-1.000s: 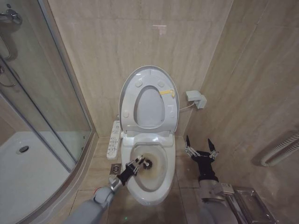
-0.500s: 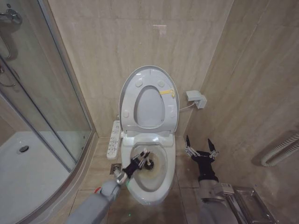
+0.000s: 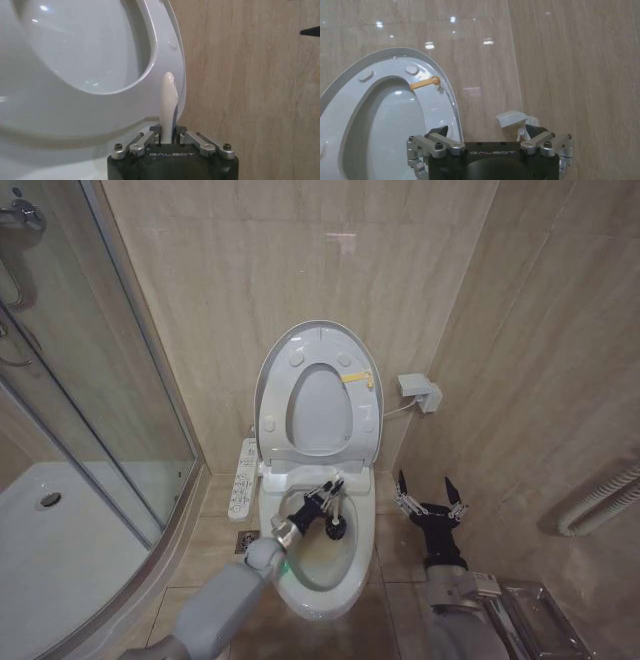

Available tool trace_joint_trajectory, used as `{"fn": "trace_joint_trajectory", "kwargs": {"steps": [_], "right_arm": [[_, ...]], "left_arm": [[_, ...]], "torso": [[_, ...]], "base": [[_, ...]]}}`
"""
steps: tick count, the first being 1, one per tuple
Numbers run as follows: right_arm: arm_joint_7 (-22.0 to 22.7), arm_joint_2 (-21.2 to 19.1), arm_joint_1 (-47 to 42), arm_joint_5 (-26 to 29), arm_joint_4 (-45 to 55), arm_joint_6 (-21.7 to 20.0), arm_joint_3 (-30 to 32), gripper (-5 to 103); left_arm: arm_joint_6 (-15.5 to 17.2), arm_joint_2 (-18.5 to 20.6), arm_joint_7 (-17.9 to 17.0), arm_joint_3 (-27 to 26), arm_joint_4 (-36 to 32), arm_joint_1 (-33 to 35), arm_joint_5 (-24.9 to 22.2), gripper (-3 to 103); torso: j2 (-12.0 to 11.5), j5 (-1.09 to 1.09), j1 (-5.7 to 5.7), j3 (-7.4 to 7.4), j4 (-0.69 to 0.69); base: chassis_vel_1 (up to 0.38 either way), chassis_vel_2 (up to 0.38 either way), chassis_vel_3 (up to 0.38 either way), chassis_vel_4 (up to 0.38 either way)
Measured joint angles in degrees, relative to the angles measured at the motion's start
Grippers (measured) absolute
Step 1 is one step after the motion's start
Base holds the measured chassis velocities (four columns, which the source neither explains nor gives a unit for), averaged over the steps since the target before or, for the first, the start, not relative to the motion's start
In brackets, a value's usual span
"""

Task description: Open the toilet lid, clean the toilet bowl with a toilet brush, close the toilet lid, and flush.

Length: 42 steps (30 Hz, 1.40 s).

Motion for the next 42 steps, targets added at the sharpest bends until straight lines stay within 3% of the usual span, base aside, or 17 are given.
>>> {"fn": "trace_joint_trajectory", "kwargs": {"steps": [5,21,31,42], "right_arm": [[0.0,0.0,0.0,0.0,0.0,0.0,0.0,100],[0.0,0.0,0.0,0.0,0.0,0.0,0.0,100],[0.0,0.0,0.0,0.0,0.0,0.0,0.0,100],[0.0,0.0,0.0,0.0,0.0,0.0,0.0,100]], "left_arm": [[0.48,-2.45,-0.06,1.55,1.54,-1.11,-0.28,18],[0.45,-2.42,0.13,1.46,1.67,-2.51,-0.97,18],[-0.55,-3.64,1.21,2.22,3.46,0.5,-0.24,18],[-0.32,-4.04,1.07,2.42,3.31,-1.83,-1.21,18]], "torso": [[0.0,0.0,0.0,0.0,-0.01],[0.0,-0.01,-0.01,0.0,-0.01],[0.0,-0.02,-0.01,0.0,0.0],[0.01,-0.01,0.0,0.0,-0.01]], "base": [[0.0,0.0,0.0,0.0],[0.0,0.0,0.0,0.0],[0.0,0.0,0.0,0.0],[0.0,0.0,0.0,0.0]]}}
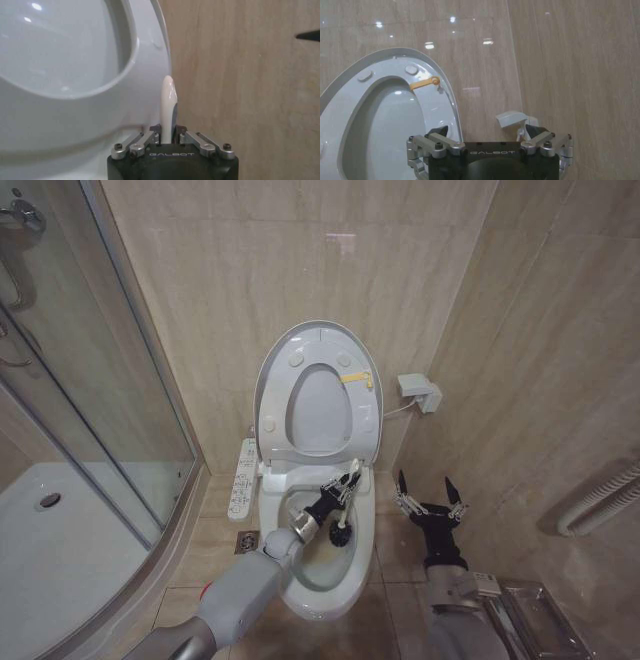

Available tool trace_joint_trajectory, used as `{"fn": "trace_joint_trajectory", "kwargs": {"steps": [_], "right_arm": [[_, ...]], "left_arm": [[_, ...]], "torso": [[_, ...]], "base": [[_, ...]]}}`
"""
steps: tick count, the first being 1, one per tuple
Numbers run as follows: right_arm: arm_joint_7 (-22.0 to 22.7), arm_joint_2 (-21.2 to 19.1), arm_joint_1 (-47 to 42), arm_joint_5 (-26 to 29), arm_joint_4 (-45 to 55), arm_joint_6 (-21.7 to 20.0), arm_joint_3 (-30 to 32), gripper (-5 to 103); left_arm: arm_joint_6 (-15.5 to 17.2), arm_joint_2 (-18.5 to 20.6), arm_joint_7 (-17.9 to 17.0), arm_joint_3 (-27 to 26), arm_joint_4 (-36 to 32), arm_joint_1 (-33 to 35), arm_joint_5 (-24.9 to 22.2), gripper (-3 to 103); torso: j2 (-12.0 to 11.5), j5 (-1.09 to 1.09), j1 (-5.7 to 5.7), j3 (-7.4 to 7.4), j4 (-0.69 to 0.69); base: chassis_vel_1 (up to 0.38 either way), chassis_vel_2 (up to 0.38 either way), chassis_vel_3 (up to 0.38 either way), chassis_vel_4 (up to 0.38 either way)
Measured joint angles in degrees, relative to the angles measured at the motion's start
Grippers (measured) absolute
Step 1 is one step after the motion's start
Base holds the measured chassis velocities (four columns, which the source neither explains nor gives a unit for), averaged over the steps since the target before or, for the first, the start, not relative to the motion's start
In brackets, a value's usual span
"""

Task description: Open the toilet lid, clean the toilet bowl with a toilet brush, close the toilet lid, and flush.

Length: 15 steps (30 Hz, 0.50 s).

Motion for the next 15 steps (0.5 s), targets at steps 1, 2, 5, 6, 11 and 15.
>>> {"fn": "trace_joint_trajectory", "kwargs": {"steps": [1,2,5,6,11,15], "right_arm": [[0.0,0.0,0.0,0.0,0.0,0.0,0.0,100],[0.0,0.0,0.0,0.0,0.0,0.0,0.0,100],[0.0,0.0,0.0,0.0,0.0,0.0,0.0,100],[0.0,0.0,0.0,0.0,0.0,0.0,0.0,100],[0.0,0.0,0.0,0.0,0.0,0.0,0.0,100],[0.0,0.0,0.0,0.0,0.0,0.0,0.0,100]], "left_arm": [[-0.09,0.0,0.24,0.34,0.17,0.88,0.25,18],[-0.09,0.0,0.24,0.34,0.17,0.88,0.25,18],[-0.35,-0.11,0.47,0.59,0.34,2.07,0.77,18],[-0.37,-0.11,0.48,0.59,0.34,2.04,0.8,18],[-0.12,-0.13,0.31,-0.3,0.17,-0.45,0.05,18],[0.2,-0.48,0.03,-0.79,0.2,-1.47,-0.73,18]], "torso": [[0.0,0.0,0.0,0.0,0.02],[0.0,0.0,0.0,0.0,0.02],[0.0,0.0,-0.01,0.0,0.02],[0.0,0.0,0.0,0.0,0.02],[0.0,0.0,0.0,0.0,-0.01],[0.0,0.01,0.0,0.0,0.0]], "base": [[0.0,0.0,0.0,0.0],[0.0,0.0,0.0,0.0],[0.0,0.0,0.0,0.0],[0.0,0.0,0.0,0.0],[0.0,0.0,0.0,0.0],[0.0,0.0,0.0,0.0]]}}
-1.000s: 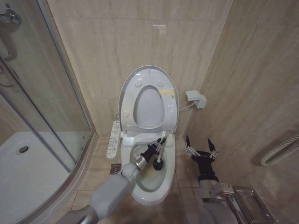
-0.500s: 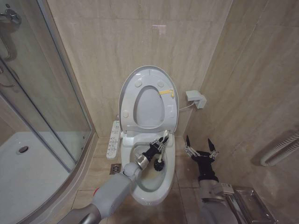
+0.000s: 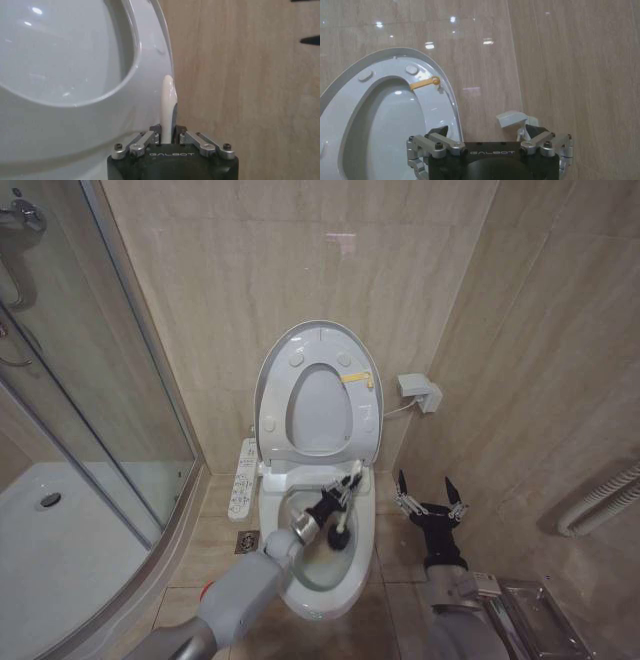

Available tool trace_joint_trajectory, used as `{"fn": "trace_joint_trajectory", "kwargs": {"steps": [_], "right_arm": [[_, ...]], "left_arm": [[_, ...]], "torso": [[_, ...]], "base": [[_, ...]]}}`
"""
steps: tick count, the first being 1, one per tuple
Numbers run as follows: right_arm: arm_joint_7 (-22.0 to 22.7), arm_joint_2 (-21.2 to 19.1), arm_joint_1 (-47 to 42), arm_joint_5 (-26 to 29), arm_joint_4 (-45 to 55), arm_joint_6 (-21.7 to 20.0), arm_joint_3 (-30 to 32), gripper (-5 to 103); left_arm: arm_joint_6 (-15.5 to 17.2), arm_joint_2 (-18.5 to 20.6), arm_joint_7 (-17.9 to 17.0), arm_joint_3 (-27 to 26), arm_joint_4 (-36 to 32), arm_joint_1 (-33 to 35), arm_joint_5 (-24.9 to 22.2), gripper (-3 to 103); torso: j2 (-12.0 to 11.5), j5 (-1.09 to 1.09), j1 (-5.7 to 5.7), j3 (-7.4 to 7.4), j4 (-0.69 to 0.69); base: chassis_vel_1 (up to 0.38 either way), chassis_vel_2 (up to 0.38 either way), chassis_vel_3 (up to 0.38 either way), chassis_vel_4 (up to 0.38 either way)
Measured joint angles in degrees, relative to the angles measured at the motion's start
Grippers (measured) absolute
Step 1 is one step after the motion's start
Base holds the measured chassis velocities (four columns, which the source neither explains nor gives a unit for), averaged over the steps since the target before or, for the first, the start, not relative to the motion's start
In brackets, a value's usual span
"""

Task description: Open the toilet lid, clean the toilet bowl with a toilet brush, close the toilet lid, and flush.

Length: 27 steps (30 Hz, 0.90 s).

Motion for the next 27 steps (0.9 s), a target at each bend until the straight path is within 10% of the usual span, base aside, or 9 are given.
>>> {"fn": "trace_joint_trajectory", "kwargs": {"steps": [27], "right_arm": [[0.0,0.0,0.0,0.0,0.0,0.0,0.0,100]], "left_arm": [[-1.14,-0.21,1.18,1.35,3.27,2.23,1.45,18]], "torso": [[0.0,-0.01,0.0,0.0,0.02]], "base": [[0.0,0.0,0.0,0.0]]}}
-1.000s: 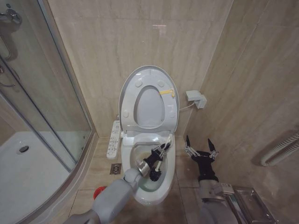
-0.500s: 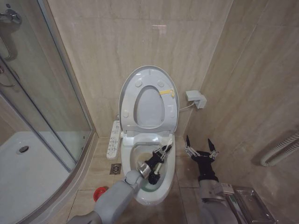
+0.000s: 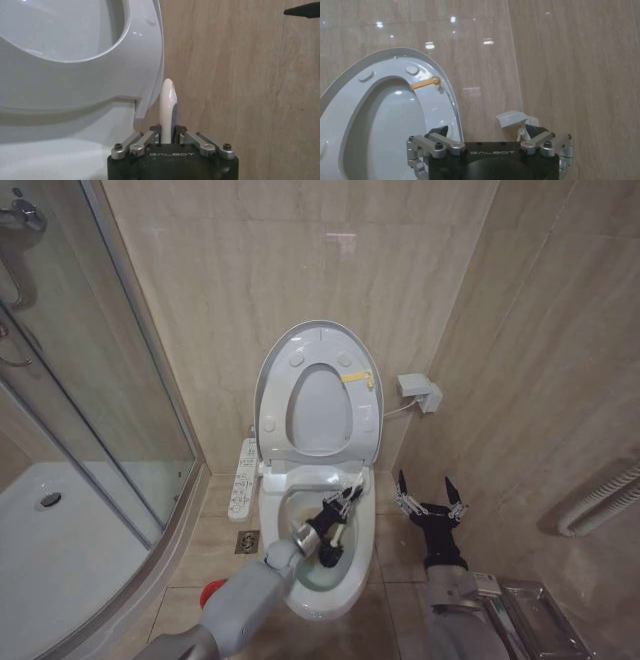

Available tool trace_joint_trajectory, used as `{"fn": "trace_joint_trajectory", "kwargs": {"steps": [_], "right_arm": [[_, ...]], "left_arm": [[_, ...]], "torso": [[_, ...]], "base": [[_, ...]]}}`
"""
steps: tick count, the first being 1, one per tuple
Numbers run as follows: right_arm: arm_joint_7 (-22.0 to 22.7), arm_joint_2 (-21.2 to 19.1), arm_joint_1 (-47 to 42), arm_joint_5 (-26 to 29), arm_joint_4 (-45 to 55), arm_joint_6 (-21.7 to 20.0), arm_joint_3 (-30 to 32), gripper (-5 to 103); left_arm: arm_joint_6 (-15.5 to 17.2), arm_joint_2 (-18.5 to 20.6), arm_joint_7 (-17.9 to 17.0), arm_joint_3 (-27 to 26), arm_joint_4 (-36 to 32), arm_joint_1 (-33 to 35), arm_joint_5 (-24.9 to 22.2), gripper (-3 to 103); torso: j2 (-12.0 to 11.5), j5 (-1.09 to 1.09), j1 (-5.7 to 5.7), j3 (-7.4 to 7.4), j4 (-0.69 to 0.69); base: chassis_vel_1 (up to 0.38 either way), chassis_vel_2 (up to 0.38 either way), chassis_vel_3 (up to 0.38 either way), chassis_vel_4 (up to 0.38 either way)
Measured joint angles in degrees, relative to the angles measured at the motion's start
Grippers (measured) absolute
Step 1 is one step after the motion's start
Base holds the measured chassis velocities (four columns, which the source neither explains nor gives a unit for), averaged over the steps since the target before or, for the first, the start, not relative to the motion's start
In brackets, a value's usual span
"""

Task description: Open the toilet lid, clean the toilet bowl with a toilet brush, close the toilet lid, and flush.

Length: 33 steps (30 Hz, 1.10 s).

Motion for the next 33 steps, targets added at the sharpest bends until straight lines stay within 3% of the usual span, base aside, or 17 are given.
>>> {"fn": "trace_joint_trajectory", "kwargs": {"steps": [7,15,26,33], "right_arm": [[0.0,0.0,0.0,0.0,0.0,0.0,0.0,100],[0.0,0.0,0.0,0.0,0.0,0.0,0.0,100],[0.0,0.0,0.0,0.0,-0.01,0.0,-0.01,100],[0.0,0.0,0.0,0.0,0.0,0.0,0.0,100]], "left_arm": [[0.84,-0.56,-0.54,-1.99,-1.08,-3.56,-1.16,18],[0.85,-2.37,-0.44,-2.16,0.15,-0.42,-0.51,18],[1.45,-3.07,-1.28,-5.26,-0.43,-4.12,-2.86,18],[1.43,-3.85,-1.32,-4.15,-0.11,-1.31,-2.57,18]], "torso": [[-0.01,0.01,0.0,0.0,-0.02],[-0.01,0.0,0.0,0.0,0.01],[0.0,0.01,0.0,0.0,-0.02],[0.0,0.0,0.0,0.0,-0.01]], "base": [[0.0,0.0,0.0,0.0],[0.0,0.0,0.0,0.0],[0.0,0.0,0.0,0.0],[0.0,0.0,0.0,0.0]]}}
